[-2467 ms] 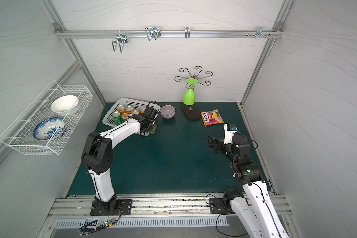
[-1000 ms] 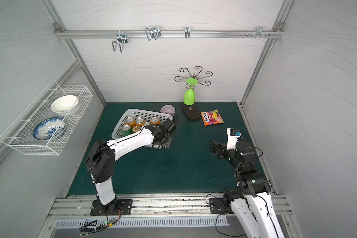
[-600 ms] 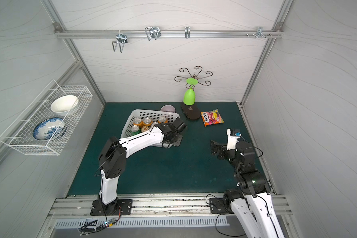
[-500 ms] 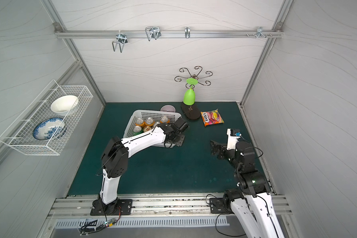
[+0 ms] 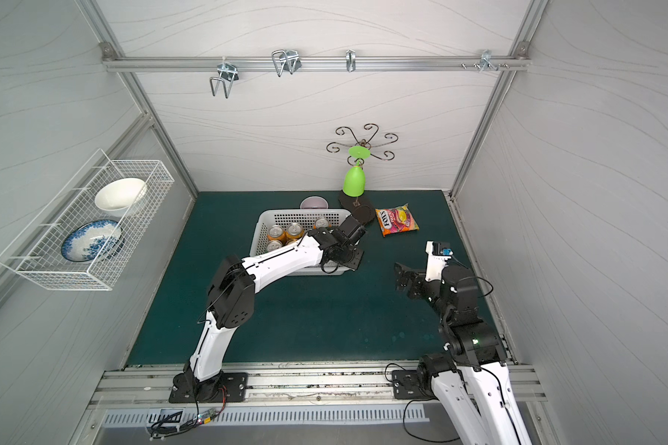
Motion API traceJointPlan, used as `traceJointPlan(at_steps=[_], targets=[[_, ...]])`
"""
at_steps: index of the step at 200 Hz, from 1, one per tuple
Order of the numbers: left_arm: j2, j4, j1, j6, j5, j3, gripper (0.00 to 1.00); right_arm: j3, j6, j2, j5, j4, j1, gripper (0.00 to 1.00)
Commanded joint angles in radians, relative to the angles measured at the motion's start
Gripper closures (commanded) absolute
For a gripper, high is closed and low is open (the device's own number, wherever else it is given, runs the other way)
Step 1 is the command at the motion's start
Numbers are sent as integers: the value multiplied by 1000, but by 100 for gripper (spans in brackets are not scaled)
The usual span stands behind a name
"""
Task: Take out the drinks from the basket
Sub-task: Move the basket to the center of the board.
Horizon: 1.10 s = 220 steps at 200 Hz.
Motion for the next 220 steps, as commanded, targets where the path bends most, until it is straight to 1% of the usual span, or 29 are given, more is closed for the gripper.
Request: traceJointPlan(at_steps=[1, 11, 31, 62, 72, 88, 96, 118, 146, 163, 176, 196, 220], targets=[[14, 157, -40, -5, 113, 72, 59, -12, -12, -15, 19, -17, 6, 1], [13, 157, -42, -4, 114, 69, 58, -12, -12, -16, 19, -18, 7, 1], [6, 161, -43, -7, 115, 57, 52, -17, -12, -14, 21, -17, 6, 1], [-4, 154, -48, -2, 119, 59, 46, -19, -10, -15, 19, -14, 6, 1], [-11, 145, -49, 3, 120, 70, 44, -18, -12, -14, 21, -16, 7, 1], [-22, 124, -53, 25, 125, 100, 36, -14, -13, -12, 22, -15, 6, 1], [-27, 105, -55, 43, 128, 125, 34, -13, -13, -11, 25, -15, 6, 1], [-52, 55, -61, 75, 127, 178, 29, 3, -6, -2, 25, -23, 7, 1], [-119, 42, -66, 91, 138, 177, 26, 35, -5, 16, 29, -43, 6, 1], [-177, 36, -66, 104, 141, 156, 23, 64, -14, 32, 28, -56, 7, 1], [-241, 44, -66, 120, 130, 112, 21, 99, -23, 49, 16, -75, 6, 1], [-366, 78, -64, 148, 71, 2, 15, 159, -41, 89, -14, -108, 6, 1], [-510, 83, -53, 181, -12, -122, 10, 228, -60, 154, -78, -126, 7, 1]])
